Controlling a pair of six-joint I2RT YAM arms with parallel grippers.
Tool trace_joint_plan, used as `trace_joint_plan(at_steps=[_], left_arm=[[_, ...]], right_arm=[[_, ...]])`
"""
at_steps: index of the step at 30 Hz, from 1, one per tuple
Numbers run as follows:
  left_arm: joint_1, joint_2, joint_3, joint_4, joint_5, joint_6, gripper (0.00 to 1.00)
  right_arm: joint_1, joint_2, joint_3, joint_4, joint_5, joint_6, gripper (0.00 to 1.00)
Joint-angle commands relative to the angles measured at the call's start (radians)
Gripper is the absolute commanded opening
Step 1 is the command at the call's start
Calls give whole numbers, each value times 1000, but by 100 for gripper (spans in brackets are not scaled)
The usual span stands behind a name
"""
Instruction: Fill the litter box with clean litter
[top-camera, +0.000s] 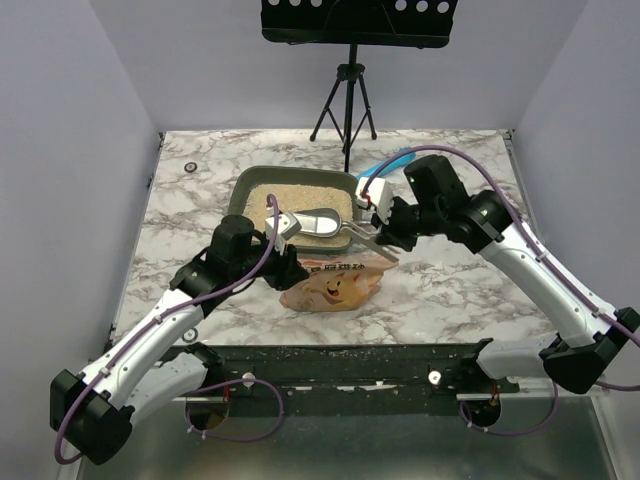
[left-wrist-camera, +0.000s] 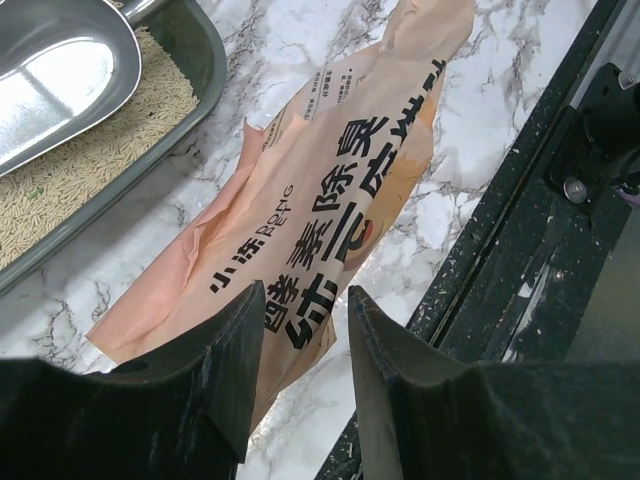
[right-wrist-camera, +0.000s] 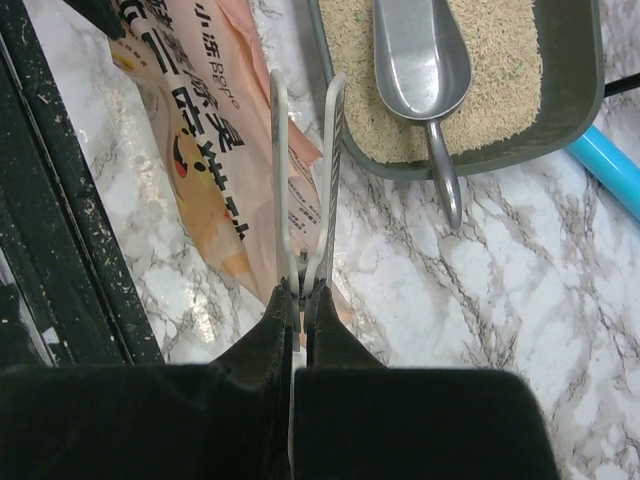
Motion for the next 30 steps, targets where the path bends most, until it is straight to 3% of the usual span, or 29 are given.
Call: trace_joint_plan(at_steps=[1,4,7,11,30], left_arm=[[-11,-2,-22,-8,-38,11,45],[-16,1,-22,-5,-44,11,38],[-19,5,-25,-8,-62,7,21],[-23,7,-22,-5,-75,5,9],[-23,-15,-28,1,-84,4,7]], right_arm=[[2,30,-18,-28,-25,-22,0],[4,44,-20,-33,-48,-34,0],[5,51,-17,-38,-78,-43,0],[16,65,-3,-44,-124,-45,1],[34,125,-10,39,-173,-88,0]])
